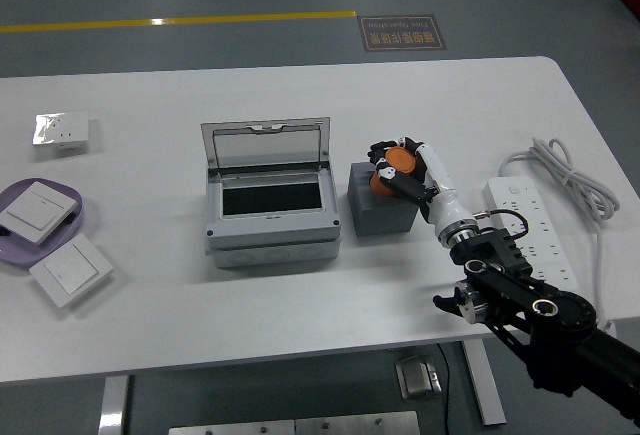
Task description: Pick up the cylinder from the cube,place it in the box,flap close box
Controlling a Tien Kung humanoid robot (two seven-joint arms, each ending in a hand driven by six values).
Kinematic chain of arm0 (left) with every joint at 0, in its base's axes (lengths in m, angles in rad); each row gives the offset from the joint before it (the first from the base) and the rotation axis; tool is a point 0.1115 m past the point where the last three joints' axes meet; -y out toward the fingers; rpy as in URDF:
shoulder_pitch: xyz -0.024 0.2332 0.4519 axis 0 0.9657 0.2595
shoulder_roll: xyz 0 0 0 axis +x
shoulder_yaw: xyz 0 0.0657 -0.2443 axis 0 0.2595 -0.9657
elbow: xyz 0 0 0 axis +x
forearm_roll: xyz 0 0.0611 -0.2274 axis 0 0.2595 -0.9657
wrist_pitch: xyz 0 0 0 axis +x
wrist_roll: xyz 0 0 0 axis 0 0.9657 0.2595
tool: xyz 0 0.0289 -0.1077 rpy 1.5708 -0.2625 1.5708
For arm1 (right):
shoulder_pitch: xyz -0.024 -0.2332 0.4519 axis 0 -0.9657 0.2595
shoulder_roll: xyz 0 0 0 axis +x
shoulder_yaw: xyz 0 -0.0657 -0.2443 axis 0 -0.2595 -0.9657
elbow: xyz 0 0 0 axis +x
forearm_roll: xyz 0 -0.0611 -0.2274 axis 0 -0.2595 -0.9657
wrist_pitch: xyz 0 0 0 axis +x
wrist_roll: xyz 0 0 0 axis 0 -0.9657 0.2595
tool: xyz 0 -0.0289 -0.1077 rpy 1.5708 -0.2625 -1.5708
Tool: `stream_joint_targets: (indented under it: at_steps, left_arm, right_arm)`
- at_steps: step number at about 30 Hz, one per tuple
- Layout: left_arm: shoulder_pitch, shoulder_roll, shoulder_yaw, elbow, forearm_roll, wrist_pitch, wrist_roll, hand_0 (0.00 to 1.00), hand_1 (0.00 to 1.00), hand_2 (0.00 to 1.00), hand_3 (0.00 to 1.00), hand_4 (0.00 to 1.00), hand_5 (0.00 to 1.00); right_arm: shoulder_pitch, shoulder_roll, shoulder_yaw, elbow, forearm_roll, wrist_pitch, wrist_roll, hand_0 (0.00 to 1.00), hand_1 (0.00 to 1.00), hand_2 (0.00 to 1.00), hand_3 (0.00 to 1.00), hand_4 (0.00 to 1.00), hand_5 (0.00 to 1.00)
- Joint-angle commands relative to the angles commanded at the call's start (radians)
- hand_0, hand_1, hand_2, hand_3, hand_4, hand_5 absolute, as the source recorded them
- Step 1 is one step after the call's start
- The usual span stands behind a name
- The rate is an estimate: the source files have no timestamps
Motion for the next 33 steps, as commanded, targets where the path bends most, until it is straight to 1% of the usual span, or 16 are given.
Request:
stream_joint_targets:
  at_steps: [7,12,13,18,19,21,24,25,30,31,33]
  left_arm:
    - [0.001,0.001,0.0,0.0,0.0,0.0,-0.001,0.614,0.624,0.588,0.611,0.684,0.227]
    - [0.001,0.001,0.0,0.0,-0.002,0.0,-0.002,0.614,0.624,0.588,0.611,0.684,0.227]
    - [0.001,0.001,0.0,0.0,-0.002,0.0,-0.002,0.614,0.624,0.588,0.611,0.684,0.228]
    - [0.0,0.001,0.0,0.001,-0.003,0.0,-0.002,0.614,0.624,0.588,0.611,0.684,0.228]
    - [0.0,0.001,-0.001,0.001,-0.002,0.0,-0.002,0.614,0.624,0.589,0.611,0.684,0.225]
    - [0.0,0.001,-0.001,0.001,-0.002,0.0,-0.002,0.614,0.624,0.589,0.611,0.684,0.225]
    - [0.001,0.001,-0.003,0.001,0.001,0.001,-0.001,0.614,0.624,0.589,0.611,0.684,0.225]
    - [0.001,0.001,-0.004,0.001,0.002,0.001,0.0,0.614,0.624,0.589,0.612,0.685,0.227]
    - [0.001,0.001,-0.02,0.004,0.019,0.001,0.009,0.614,0.624,0.589,0.612,0.685,0.227]
    - [0.002,0.001,-0.023,0.004,0.021,0.001,0.01,0.614,0.624,0.589,0.613,0.685,0.227]
    - [0.002,0.002,-0.027,0.005,0.025,0.001,0.012,0.614,0.624,0.589,0.613,0.685,0.227]
  right_arm:
    - [0.004,-0.001,0.012,0.009,-0.005,-0.017,0.007,0.62,0.554,0.478,0.422,0.038,0.002]
    - [0.004,-0.005,0.035,0.035,-0.014,-0.035,0.01,0.62,0.554,0.478,0.422,0.038,0.002]
    - [0.004,-0.006,0.04,0.044,-0.017,-0.039,0.01,0.595,0.546,0.473,0.408,0.028,0.002]
    - [-0.001,-0.013,0.058,0.098,-0.032,-0.059,0.003,0.595,0.546,0.473,0.408,0.028,0.002]
    - [-0.003,-0.014,0.06,0.111,-0.035,-0.063,0.001,0.554,0.528,0.462,0.397,0.023,0.002]
    - [-0.006,-0.018,0.062,0.138,-0.042,-0.071,-0.003,0.554,0.528,0.462,0.397,0.023,0.002]
    - [-0.011,-0.024,0.06,0.196,-0.063,-0.089,-0.015,0.554,0.528,0.462,0.397,0.023,0.002]
    - [-0.012,-0.025,0.058,0.212,-0.069,-0.095,-0.02,0.489,0.494,0.447,0.372,0.022,0.002]
    - [-0.008,-0.023,0.031,0.276,-0.102,-0.12,-0.05,0.489,0.494,0.447,0.372,0.022,0.002]
    - [-0.006,-0.021,0.025,0.284,-0.115,-0.124,-0.058,0.38,0.383,0.411,0.345,0.042,0.002]
    - [0.001,-0.017,0.011,0.299,-0.148,-0.132,-0.078,0.38,0.383,0.411,0.345,0.042,0.002]
